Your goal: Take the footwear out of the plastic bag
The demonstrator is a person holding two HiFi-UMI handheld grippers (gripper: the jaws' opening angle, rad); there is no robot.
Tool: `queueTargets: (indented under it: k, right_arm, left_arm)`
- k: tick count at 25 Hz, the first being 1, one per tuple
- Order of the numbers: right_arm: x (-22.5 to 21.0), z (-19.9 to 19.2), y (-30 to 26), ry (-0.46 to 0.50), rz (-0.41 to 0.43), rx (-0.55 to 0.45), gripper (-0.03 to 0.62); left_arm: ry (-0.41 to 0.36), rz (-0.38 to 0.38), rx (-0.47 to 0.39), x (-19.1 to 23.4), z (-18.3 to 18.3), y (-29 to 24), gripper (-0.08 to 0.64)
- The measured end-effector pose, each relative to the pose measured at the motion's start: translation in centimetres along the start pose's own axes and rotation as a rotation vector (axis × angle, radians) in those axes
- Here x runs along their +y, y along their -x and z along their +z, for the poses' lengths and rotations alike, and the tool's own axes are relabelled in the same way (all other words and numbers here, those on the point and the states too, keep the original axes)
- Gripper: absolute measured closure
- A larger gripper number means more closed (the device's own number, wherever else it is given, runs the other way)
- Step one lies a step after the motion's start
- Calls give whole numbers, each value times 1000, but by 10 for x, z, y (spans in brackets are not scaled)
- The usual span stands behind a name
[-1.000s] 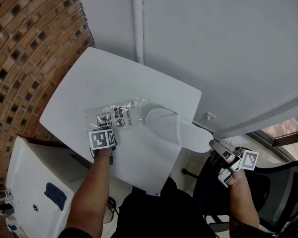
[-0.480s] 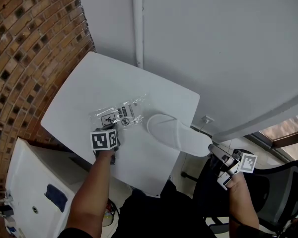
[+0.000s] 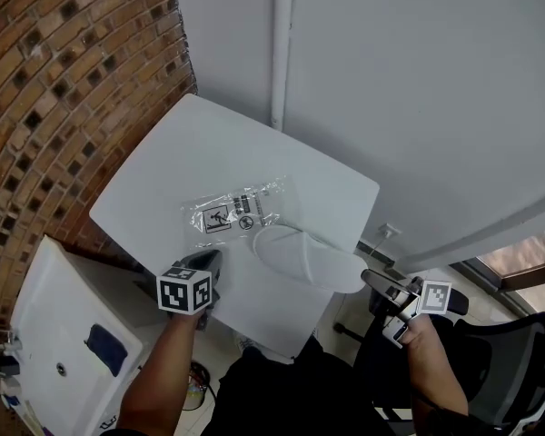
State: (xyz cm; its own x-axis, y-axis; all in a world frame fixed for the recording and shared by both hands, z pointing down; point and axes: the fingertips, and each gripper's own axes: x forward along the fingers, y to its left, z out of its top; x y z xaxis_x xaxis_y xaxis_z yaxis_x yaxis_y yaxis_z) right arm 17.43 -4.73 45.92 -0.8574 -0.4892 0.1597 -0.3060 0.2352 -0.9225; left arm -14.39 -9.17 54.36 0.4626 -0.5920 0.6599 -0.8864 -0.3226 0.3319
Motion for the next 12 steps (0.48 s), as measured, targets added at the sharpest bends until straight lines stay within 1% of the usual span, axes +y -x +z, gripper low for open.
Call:
queueTargets:
  k: [2, 5, 9, 10, 12]
  right_arm:
    - [-4, -12, -16, -20, 19, 70, 537]
    - [-10, -28, -40, -39, 37, 186, 537]
    - [-14, -50, -68, -42, 76, 351, 535]
    - [-16, -54, -73, -46, 82, 386, 535]
    - [-21, -60, -84, -54, 84, 440, 535]
  left_arm:
    - [6, -13, 11, -7, -21, 21, 554]
    - [40, -8, 27, -12, -53, 48, 554]
    - [75, -1, 83, -27, -101, 63, 554]
    - [82, -7, 88, -34, -108, 64, 554]
    - [97, -20, 73, -48, -113, 66, 554]
